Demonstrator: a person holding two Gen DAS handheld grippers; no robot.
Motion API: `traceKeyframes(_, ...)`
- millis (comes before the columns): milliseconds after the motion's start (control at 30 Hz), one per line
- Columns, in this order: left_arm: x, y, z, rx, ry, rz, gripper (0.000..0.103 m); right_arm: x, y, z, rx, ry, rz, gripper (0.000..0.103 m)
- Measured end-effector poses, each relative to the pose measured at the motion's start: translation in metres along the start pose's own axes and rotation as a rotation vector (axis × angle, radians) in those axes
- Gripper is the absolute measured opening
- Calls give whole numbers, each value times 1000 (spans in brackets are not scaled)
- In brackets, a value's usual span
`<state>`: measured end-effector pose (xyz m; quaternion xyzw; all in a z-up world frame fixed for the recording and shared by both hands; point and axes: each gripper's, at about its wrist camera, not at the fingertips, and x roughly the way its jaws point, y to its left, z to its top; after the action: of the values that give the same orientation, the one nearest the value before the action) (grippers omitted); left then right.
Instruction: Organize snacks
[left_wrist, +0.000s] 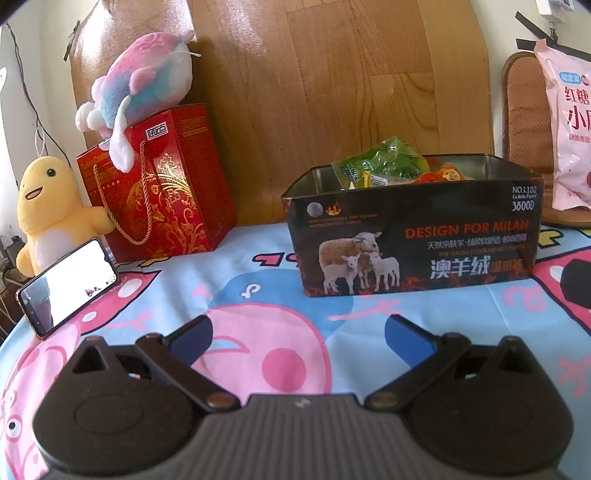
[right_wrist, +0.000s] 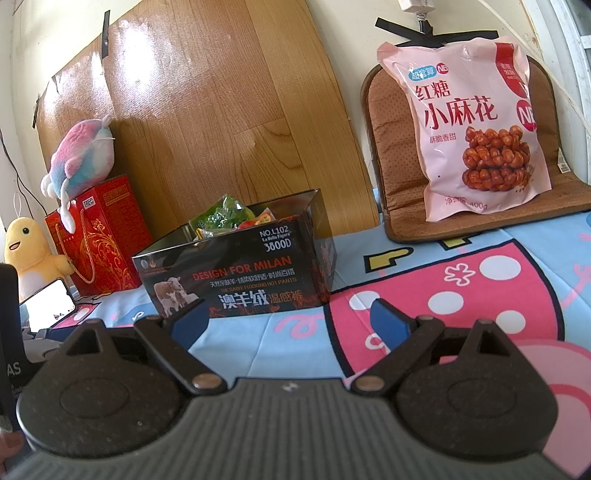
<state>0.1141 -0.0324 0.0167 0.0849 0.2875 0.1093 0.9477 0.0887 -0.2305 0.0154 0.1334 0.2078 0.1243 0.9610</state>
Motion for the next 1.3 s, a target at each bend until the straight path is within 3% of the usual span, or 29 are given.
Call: traceKeyframes(1300,5,4,0,-5,29,-54,103,0,0,0,0,0,0,96)
